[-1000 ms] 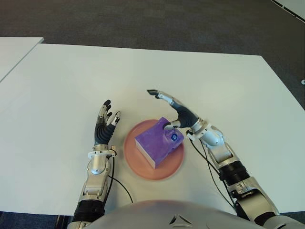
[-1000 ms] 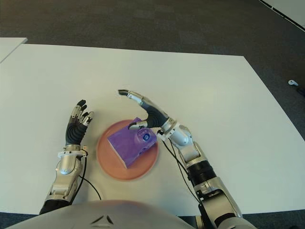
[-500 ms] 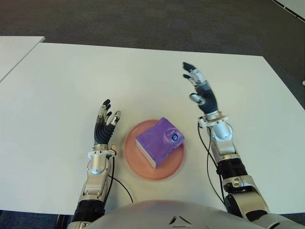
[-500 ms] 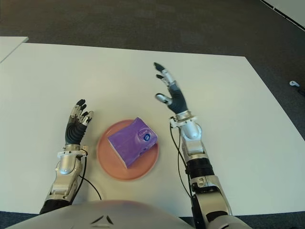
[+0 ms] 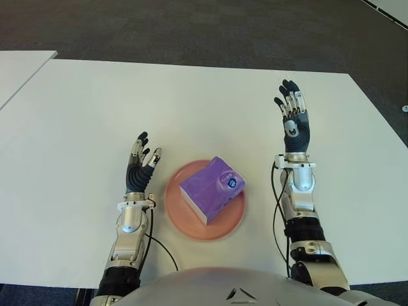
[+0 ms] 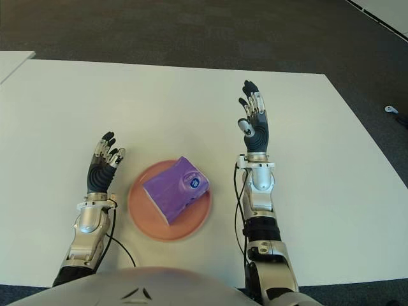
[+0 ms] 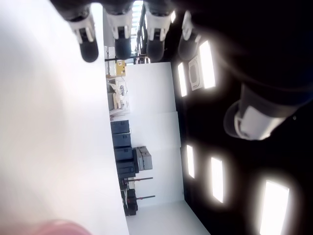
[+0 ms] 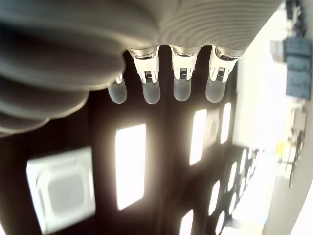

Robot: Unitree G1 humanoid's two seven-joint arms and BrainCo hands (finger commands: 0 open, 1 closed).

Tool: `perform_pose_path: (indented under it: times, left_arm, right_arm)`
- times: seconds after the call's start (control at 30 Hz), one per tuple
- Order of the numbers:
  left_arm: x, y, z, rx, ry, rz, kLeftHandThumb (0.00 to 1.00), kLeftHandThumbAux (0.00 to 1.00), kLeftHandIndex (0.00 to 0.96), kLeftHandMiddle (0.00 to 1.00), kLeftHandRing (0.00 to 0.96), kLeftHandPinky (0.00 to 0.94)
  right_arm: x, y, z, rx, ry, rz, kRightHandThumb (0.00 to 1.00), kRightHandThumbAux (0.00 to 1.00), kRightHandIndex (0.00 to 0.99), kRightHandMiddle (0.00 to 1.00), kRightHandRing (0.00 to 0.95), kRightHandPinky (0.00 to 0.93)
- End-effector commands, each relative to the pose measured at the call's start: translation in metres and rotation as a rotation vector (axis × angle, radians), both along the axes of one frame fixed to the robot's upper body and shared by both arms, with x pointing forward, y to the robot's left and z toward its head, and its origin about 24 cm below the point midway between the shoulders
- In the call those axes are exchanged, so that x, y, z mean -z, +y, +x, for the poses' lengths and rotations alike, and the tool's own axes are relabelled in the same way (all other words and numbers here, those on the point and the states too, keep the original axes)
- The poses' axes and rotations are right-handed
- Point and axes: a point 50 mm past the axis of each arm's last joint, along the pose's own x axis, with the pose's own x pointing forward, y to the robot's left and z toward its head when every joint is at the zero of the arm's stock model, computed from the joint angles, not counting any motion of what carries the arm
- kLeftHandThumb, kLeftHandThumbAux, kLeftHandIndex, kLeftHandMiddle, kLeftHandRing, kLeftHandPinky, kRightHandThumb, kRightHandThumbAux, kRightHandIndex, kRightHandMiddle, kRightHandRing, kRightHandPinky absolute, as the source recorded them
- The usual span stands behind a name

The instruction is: Put the tissue paper into the plate.

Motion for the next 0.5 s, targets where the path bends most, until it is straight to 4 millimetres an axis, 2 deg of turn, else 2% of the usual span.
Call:
perform_pose_path:
  times: [0.03,0.5]
  left_arm:
    - [0.0036,0.0018,-0.0029,0.008,0.020,0.004,0.000,0.527,0.000,0.000,0.000,0.000]
    - [0.0026,0.0018,-0.0032,0.001,0.026,0.013,0.000,0.519,0.000,0.000,0.000,0.000]
  right_arm:
    - [0.0140,-0.0027,-0.0036,0.029,0.072,0.048,0.020,0.390,0.000,0.000,0.000,0.000]
    - [0.0138,-0.0017,-0.0040,0.030,0.074,0.050,0.018,0.396,0.000,0.000,0.000,0.000]
